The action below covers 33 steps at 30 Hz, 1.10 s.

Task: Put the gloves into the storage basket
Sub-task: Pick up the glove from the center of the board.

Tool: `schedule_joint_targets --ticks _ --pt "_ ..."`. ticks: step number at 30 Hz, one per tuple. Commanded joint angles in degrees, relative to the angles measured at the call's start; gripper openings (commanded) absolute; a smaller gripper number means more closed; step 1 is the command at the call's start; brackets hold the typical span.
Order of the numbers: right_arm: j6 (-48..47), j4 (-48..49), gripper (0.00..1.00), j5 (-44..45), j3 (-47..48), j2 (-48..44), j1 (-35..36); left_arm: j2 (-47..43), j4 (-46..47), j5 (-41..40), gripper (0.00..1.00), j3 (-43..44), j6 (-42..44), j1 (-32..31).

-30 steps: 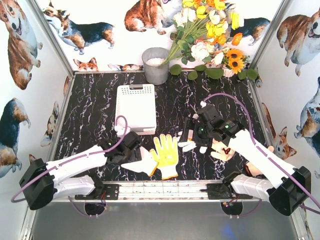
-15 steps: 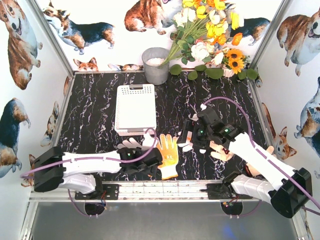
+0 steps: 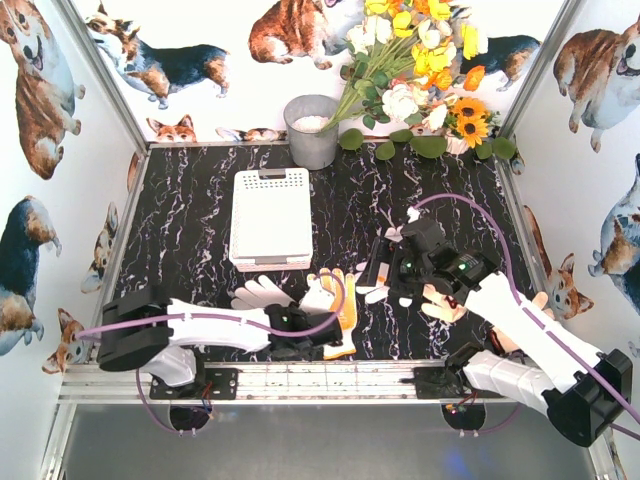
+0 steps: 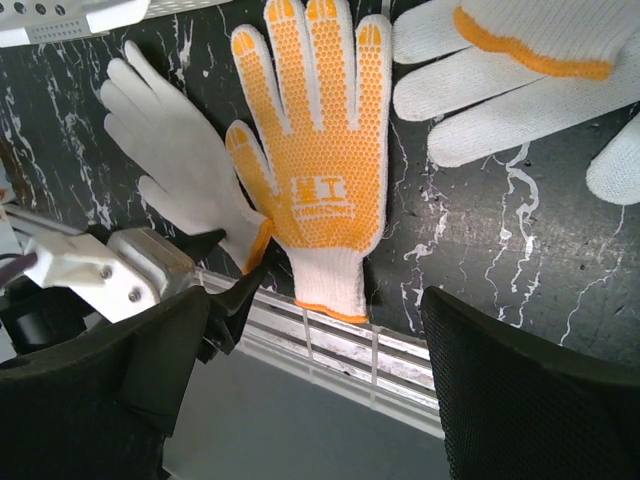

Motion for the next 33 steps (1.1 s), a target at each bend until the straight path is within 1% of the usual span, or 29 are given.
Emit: schedule_joint_targets --ticks 1,4,6,8,10,11,13,17,20,22,24,28,31,33 --pt "-0.08 0.68 0.91 1.50 -0.47 -1.63 0.24 3.46 -4.32 -5.20 0.42 3.43 0.54 -2.96" --pt "-0.13 0.39 0.91 1.98 -0.35 -1.97 0.24 4.37 -9.76 -8.36 0.24 4.73 -1.22 -3.28" --pt "-0.35 -0.27 0.91 2.43 -0.06 -2.24 0.24 2.68 -14.63 -11.01 0.14 7.13 -1.51 -3.27" --pt "-0.65 -1.04 0.91 3.05 0.49 -2.41 0.24 -0.79 -19.21 -13.39 0.07 10.51 -0.83 -2.71" --pt "-0.92 -1.51 0.91 3.52 1.06 -2.64 0.24 -5.17 -22.18 -13.64 0.00 14.40 1.25 -0.68" --pt "-0.90 -1.53 0.91 3.63 1.21 -2.75 0.24 -7.61 -23.04 -12.55 0.00 15.91 2.98 1.06" --pt "-0.82 -1.16 0.91 3.81 1.35 -3.15 0.24 -12.09 -23.63 -7.73 0.00 18.36 7.63 6.35" --pt "-1.09 0.35 0.91 3.11 1.33 -4.27 0.24 -18.63 -24.62 6.23 0.00 22.76 19.51 18.54" --pt "-3.13 3.53 0.93 -0.78 0.80 -5.35 0.24 -20.81 -25.42 20.25 0.00 26.01 27.96 25.88" --pt "-5.22 6.46 0.94 -5.12 0.35 -5.74 0.24 -21.18 -25.78 27.12 0.00 27.81 31.42 27.27" --pt "-6.93 8.95 0.95 -9.32 0.12 -5.65 0.24 -20.10 -26.85 31.13 0.00 29.57 33.45 27.51" --pt "-9.71 13.55 0.95 -16.58 0.61 -4.43 1.42 -16.99 -29.33 34.23 0.00 33.15 36.77 27.51" --pt "-9.83 15.38 0.96 -17.24 1.66 -2.82 3.46 -15.03 -29.86 34.97 0.00 35.46 38.31 27.52" --pt "-6.32 16.97 0.96 -15.97 1.34 -1.60 3.75 -14.47 -29.03 35.25 0.00 36.04 38.53 27.51"
